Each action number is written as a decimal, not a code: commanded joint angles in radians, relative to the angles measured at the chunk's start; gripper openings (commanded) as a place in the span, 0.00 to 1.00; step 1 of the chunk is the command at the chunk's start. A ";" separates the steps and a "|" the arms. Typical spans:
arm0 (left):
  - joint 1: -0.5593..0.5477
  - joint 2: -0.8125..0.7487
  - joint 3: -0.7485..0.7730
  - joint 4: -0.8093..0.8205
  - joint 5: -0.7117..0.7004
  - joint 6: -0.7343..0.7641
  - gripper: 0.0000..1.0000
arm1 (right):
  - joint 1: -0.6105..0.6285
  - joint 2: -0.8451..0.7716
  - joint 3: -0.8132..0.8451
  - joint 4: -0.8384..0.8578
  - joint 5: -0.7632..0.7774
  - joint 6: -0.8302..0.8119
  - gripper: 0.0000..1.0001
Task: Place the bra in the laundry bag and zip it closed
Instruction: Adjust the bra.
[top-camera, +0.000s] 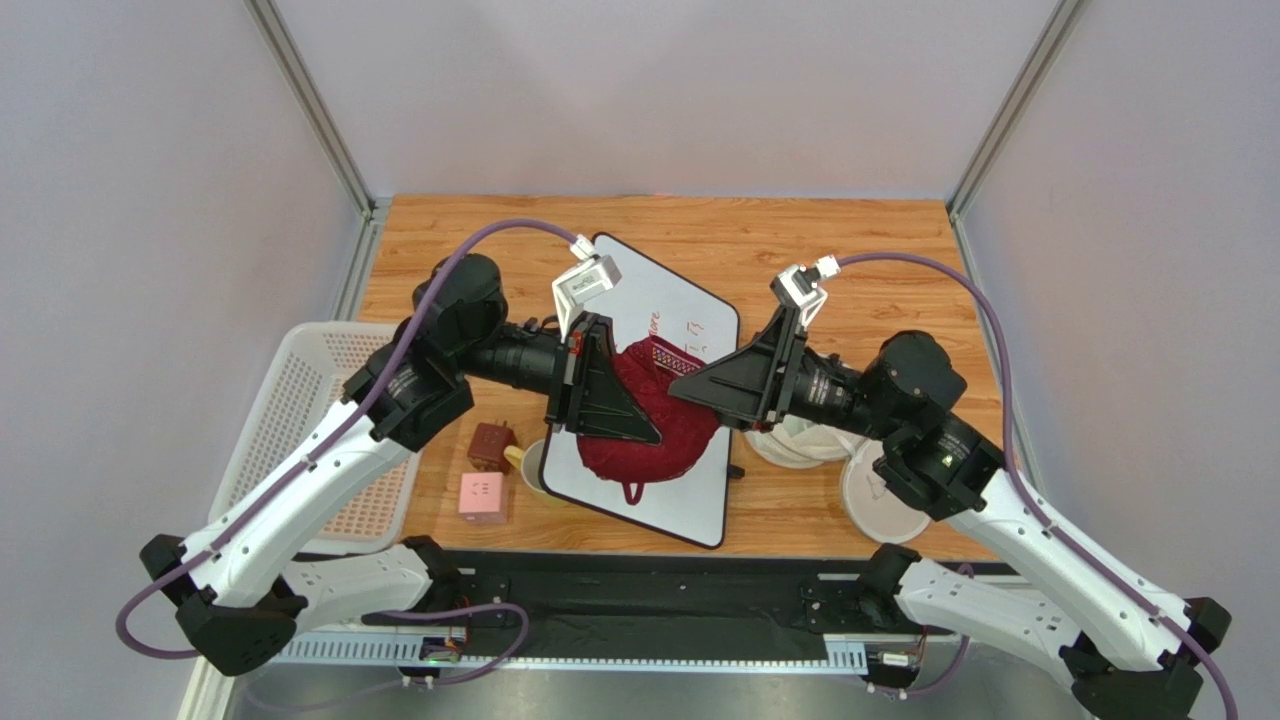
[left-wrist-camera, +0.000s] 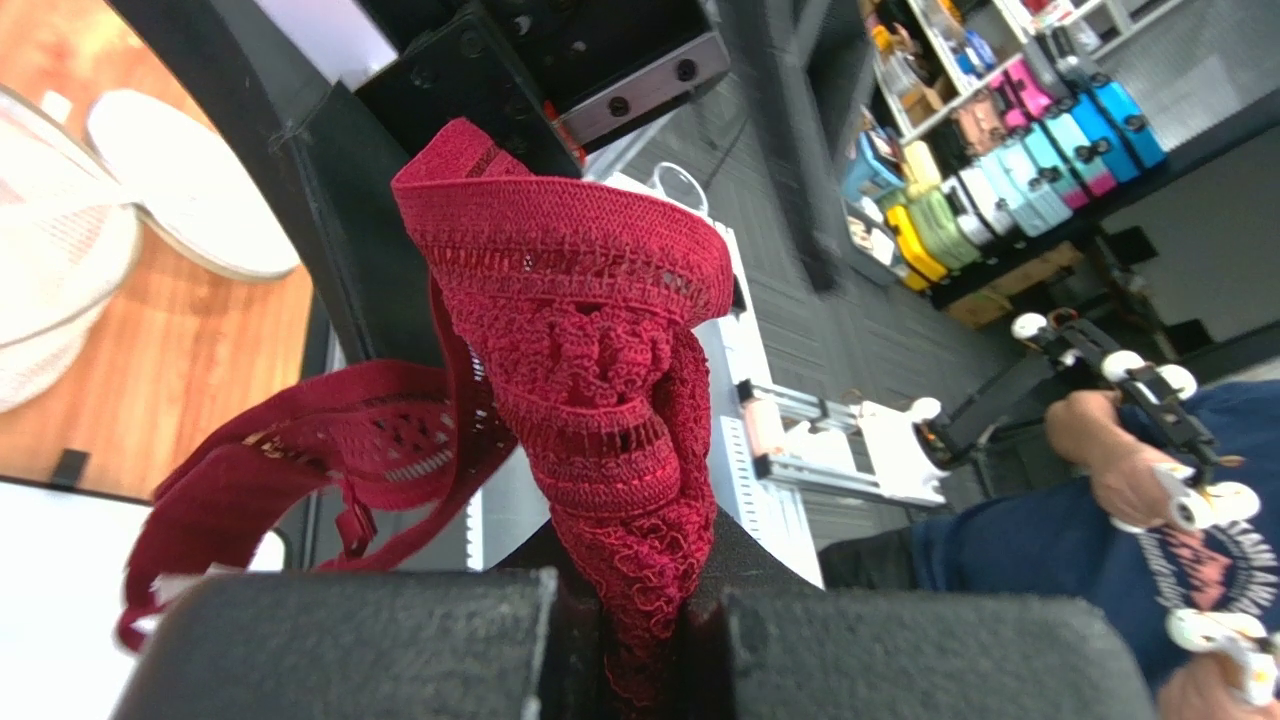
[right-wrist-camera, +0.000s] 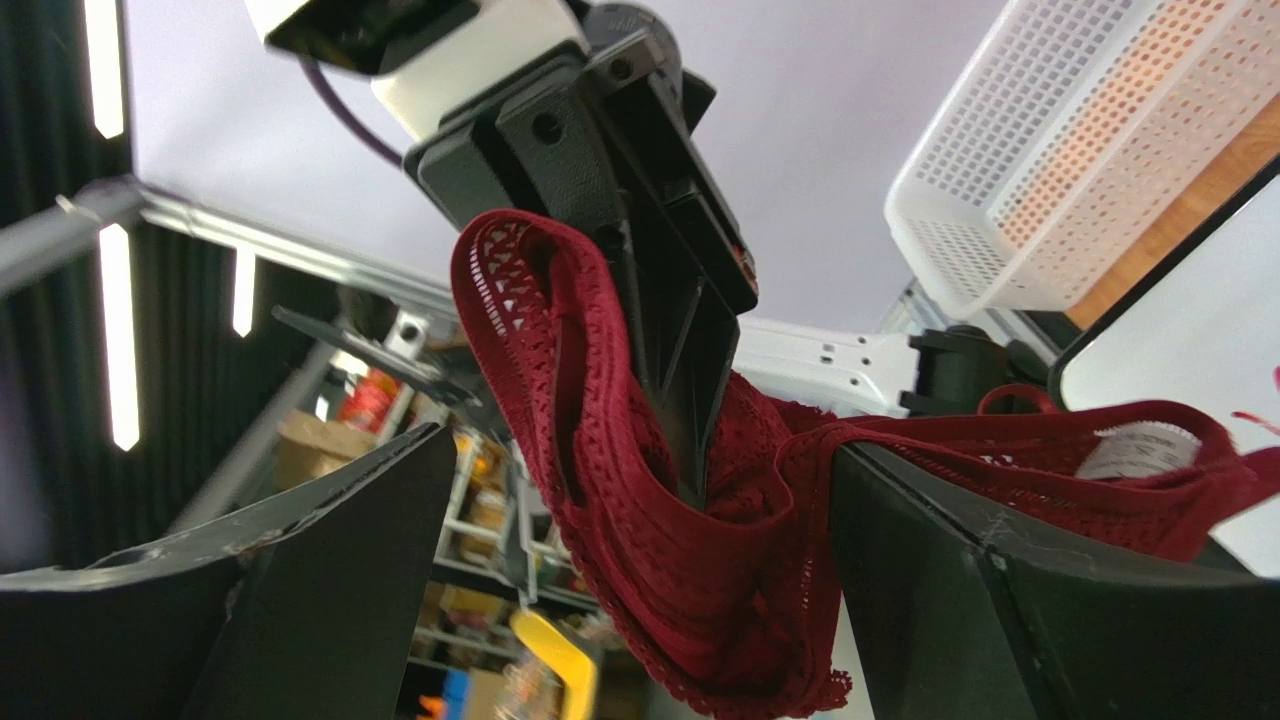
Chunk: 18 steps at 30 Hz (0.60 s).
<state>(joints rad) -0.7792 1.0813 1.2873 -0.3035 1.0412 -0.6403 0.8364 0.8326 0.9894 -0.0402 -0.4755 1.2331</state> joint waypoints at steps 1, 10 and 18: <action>-0.005 0.023 0.000 0.053 0.069 -0.059 0.00 | -0.002 0.014 0.098 -0.032 -0.126 -0.210 0.95; -0.003 0.078 -0.022 0.110 0.132 -0.122 0.00 | -0.002 -0.010 0.114 -0.092 -0.239 -0.432 0.75; -0.005 0.114 -0.006 0.119 0.149 -0.154 0.00 | -0.002 -0.015 0.109 -0.124 -0.313 -0.515 0.53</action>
<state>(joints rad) -0.7841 1.1812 1.2633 -0.2325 1.1770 -0.7624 0.8330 0.8379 1.0691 -0.1677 -0.7147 0.7944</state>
